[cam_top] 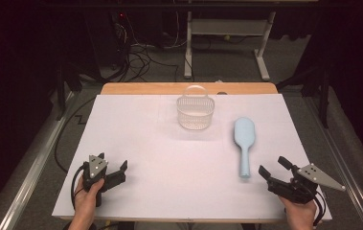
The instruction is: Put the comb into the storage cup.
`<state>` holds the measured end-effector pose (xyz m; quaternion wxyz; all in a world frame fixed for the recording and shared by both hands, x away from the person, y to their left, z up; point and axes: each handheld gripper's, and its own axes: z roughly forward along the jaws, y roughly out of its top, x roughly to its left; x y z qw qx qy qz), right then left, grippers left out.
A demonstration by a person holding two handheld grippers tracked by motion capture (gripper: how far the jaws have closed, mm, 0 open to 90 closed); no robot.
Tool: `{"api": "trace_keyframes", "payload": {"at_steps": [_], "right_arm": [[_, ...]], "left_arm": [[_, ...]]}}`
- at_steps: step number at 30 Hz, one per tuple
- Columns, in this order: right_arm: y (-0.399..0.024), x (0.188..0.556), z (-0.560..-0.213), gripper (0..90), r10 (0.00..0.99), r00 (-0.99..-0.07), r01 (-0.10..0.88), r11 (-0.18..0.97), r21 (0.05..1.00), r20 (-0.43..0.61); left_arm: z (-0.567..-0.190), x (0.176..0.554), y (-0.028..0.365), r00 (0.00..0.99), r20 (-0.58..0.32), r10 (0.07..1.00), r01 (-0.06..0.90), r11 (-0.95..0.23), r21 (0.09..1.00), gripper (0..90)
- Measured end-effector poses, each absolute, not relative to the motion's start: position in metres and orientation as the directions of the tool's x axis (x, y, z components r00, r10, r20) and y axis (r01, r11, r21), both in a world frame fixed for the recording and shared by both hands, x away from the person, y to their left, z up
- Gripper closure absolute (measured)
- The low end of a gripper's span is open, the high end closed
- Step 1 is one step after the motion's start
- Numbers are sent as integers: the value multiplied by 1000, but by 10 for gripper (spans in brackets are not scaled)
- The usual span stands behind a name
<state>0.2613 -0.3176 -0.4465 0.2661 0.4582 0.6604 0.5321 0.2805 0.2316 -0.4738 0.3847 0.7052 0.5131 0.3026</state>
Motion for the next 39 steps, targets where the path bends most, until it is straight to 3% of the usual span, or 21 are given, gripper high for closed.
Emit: {"api": "trace_keyframes", "payload": {"at_steps": [39], "right_arm": [[-276, 297, -441, 164, 858, -503, 329, 76, 941, 106]], "left_arm": [[-474, 280, 229, 297, 26, 955, 491, -176, 853, 155]]}}
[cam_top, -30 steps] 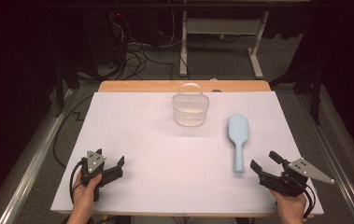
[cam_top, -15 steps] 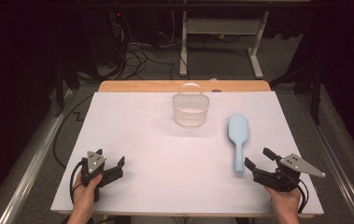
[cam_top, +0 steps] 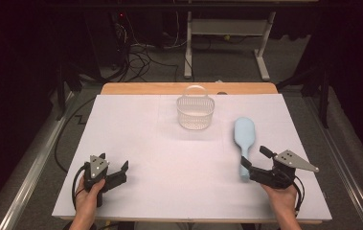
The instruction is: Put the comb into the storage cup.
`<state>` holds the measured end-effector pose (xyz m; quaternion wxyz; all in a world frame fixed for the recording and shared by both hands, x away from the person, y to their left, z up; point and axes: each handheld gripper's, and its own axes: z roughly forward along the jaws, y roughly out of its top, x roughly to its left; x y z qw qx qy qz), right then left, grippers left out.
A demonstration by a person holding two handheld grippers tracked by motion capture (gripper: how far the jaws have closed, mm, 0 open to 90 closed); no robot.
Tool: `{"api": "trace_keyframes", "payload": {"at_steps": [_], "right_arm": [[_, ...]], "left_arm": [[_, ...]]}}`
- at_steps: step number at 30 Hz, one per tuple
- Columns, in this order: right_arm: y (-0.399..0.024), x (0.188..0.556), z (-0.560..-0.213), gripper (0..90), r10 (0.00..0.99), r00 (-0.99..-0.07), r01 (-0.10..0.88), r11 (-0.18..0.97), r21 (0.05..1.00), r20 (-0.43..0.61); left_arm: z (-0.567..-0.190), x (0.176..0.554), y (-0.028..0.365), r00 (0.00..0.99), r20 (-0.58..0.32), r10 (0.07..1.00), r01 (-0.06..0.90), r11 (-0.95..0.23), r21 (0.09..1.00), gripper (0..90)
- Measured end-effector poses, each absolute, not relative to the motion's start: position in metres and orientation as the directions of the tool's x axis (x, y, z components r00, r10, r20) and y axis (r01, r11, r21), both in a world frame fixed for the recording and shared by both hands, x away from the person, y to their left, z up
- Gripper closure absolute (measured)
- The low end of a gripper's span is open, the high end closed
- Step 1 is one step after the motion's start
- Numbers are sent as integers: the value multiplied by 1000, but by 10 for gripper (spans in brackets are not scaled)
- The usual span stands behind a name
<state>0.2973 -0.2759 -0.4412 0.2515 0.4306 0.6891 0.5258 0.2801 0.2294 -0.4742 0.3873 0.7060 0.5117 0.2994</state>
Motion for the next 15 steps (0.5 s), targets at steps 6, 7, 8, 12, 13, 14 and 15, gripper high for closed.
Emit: {"api": "trace_keyframes", "payload": {"at_steps": [6, 7, 8, 12, 13, 14, 15], "right_arm": [[-269, 306, -441, 163, 861, -499, 337, 88, 937, 98], [-267, 308, -441, 164, 862, -498, 342, 94, 935, 95], [-266, 310, -440, 164, 863, -496, 347, 100, 932, 92], [-262, 319, -439, 168, 874, -480, 392, 132, 911, 80], [-261, 321, -439, 169, 876, -475, 402, 138, 905, 77], [-261, 323, -438, 170, 880, -470, 414, 144, 899, 75], [-260, 325, -438, 170, 882, -465, 426, 153, 892, 71]], "left_arm": [[-474, 280, 230, 297, 22, 955, 491, -172, 854, 155], [-474, 280, 230, 297, 22, 955, 491, -172, 854, 155], [-474, 280, 230, 297, 22, 955, 491, -172, 854, 155], [-474, 280, 230, 298, 23, 954, 491, -174, 853, 155], [-474, 280, 230, 298, 22, 954, 491, -173, 854, 155], [-474, 280, 230, 298, 23, 954, 491, -174, 854, 155], [-474, 280, 230, 300, 24, 954, 491, -176, 853, 155]]}}
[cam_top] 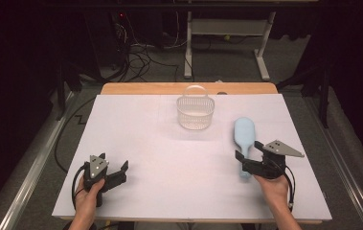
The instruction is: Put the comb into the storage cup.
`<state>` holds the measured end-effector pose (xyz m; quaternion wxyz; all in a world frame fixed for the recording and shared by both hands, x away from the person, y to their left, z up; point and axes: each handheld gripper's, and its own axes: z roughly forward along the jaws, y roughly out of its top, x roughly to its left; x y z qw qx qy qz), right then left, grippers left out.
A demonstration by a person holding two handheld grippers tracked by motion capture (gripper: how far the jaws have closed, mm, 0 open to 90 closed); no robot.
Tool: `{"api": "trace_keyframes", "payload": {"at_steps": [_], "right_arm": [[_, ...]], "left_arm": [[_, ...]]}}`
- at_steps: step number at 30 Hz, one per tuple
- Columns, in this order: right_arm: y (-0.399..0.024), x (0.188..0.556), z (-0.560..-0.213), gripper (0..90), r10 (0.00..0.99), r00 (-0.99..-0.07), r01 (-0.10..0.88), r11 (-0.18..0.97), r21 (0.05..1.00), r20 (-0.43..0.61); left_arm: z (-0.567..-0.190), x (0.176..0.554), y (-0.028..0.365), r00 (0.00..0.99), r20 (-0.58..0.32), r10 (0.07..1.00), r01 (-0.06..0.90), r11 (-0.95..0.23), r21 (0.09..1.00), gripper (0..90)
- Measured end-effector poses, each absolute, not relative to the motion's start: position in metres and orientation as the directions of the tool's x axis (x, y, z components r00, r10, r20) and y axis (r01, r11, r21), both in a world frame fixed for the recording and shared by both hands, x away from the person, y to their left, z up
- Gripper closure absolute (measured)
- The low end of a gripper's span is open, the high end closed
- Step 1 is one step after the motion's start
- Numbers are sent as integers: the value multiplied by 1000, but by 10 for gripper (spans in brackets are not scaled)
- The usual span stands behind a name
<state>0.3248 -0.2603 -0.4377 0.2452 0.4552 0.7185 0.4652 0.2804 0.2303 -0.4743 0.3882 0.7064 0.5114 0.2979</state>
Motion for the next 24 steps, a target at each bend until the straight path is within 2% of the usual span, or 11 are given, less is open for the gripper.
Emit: {"api": "trace_keyframes", "payload": {"at_steps": [15, 24], "right_arm": [[-257, 351, -427, 208, 918, -395, 638, 236, 732, 48], [-254, 364, -428, 239, 925, -378, 714, 262, 649, 42]], "left_arm": [[-474, 281, 230, 303, 27, 953, 490, -180, 853, 155], [-474, 280, 231, 304, 28, 952, 489, -181, 853, 155]]}}
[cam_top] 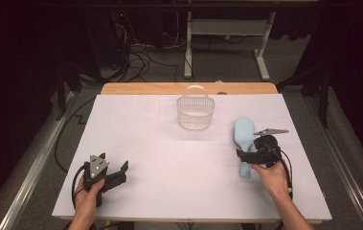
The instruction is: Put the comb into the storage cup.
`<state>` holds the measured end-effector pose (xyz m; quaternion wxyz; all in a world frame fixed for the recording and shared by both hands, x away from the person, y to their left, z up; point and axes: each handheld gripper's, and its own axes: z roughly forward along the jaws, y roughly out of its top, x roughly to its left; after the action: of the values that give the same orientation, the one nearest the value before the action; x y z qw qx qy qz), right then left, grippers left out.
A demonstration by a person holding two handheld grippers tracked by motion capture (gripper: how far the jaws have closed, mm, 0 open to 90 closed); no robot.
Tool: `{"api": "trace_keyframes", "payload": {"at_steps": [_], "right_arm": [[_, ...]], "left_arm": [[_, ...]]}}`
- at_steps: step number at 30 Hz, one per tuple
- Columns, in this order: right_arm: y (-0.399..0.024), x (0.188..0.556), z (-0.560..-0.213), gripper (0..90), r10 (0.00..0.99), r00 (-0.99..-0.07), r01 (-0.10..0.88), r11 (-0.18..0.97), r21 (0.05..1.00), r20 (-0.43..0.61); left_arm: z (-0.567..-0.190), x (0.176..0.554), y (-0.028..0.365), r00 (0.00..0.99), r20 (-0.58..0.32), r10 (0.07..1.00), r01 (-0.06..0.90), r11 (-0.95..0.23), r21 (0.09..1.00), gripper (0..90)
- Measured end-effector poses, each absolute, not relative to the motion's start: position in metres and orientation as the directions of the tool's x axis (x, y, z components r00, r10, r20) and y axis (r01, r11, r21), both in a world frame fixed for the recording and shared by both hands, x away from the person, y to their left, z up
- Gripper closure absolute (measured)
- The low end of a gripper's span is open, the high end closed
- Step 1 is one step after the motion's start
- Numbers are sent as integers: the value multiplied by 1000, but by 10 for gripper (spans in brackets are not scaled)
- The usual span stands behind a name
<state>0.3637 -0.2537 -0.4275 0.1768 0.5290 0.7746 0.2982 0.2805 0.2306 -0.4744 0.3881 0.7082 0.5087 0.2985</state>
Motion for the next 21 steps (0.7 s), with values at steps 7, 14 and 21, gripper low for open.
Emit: {"api": "trace_keyframes", "payload": {"at_steps": [7, 14, 21], "right_arm": [[-251, 372, -430, 255, 927, -372, 762, 278, 585, 43], [-245, 381, -435, 280, 927, -372, 808, 304, 505, 37], [-244, 387, -438, 342, 935, -354, 831, 299, 470, 31]], "left_arm": [[-474, 280, 230, 306, 29, 951, 488, -183, 853, 155], [-474, 280, 230, 308, 30, 951, 488, -185, 853, 155], [-475, 280, 230, 310, 33, 950, 488, -189, 852, 155]]}}
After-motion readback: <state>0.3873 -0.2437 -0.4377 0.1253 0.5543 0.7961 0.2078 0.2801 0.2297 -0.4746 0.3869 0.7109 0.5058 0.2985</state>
